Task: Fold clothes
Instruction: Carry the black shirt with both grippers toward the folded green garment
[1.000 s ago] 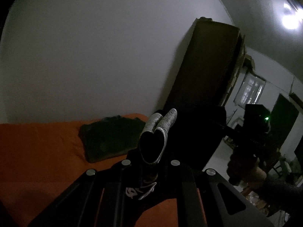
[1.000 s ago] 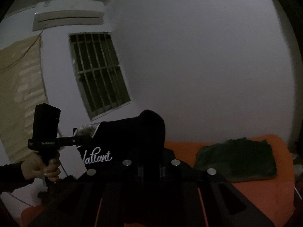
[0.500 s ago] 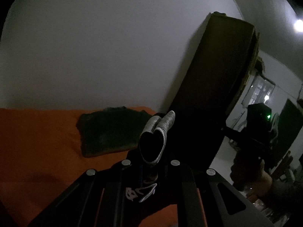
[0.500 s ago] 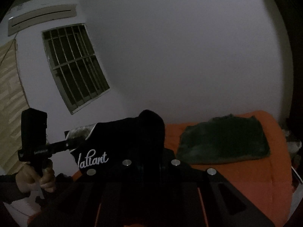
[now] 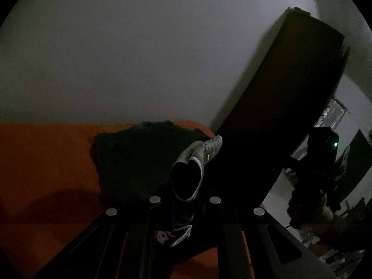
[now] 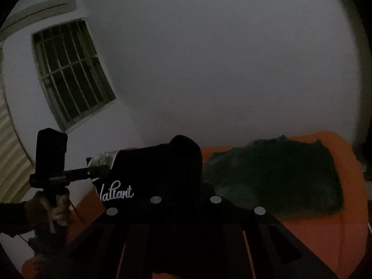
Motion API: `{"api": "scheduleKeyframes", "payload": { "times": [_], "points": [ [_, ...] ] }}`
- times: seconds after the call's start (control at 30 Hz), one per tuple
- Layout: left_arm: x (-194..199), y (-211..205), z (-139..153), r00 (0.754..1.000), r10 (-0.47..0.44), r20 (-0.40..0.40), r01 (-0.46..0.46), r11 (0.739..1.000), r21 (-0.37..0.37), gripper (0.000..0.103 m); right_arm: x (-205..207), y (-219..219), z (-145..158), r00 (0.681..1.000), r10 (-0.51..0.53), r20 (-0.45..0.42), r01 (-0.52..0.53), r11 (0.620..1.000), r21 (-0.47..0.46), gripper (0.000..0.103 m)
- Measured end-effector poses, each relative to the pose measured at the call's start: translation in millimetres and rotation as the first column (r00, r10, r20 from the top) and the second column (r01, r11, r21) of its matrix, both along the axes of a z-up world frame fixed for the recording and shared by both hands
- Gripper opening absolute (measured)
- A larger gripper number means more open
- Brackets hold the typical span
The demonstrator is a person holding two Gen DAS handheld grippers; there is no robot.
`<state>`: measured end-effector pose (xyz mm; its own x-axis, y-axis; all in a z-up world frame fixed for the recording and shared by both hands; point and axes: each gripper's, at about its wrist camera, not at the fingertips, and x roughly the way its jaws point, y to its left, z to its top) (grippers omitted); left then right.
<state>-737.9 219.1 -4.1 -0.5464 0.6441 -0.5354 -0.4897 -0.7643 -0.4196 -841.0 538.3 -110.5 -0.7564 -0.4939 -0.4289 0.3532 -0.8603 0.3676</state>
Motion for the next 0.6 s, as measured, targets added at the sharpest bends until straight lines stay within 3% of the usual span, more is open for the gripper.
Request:
{"api": "scheduleKeyframes", "payload": {
  "times": [0.1,0.27,0.33,0.4,0.6],
  "points": [
    [-64.6,-2.9,-21.9,1.0,0.017,0.02,-0.017,1.0,0.006,0.011,5.0,-20.2,22.4,1.0,0.007,0.006,-0.007,1.0,0.013,0.009],
    [-178.8,-3.1,-68.4,0.99,0.046,0.135,-0.049,0.999,0.015,0.012,38.7,-41.0,73.1,0.997,-0.019,0.076,0.019,1.0,-0.007,0.009],
    [-216.9,1.2,-89.5,0.981,0.084,0.175,-0.08,0.996,-0.027,0.012,27.2,-46.6,75.5,0.995,-0.018,0.096,0.016,1.0,0.027,0.009],
    [-251.0,9.6,-111.9,0.972,0.11,0.208,-0.096,0.992,-0.079,0.012,-5.9,-39.5,59.1,0.988,-0.028,0.15,0.023,0.999,0.03,0.009],
    [-319.7,24.9,-157.5,0.922,0.21,0.326,-0.171,0.975,-0.143,0.012,-94.6,-23.5,10.4,0.952,-0.064,0.3,0.057,0.998,0.033,0.009]
  ]
}}
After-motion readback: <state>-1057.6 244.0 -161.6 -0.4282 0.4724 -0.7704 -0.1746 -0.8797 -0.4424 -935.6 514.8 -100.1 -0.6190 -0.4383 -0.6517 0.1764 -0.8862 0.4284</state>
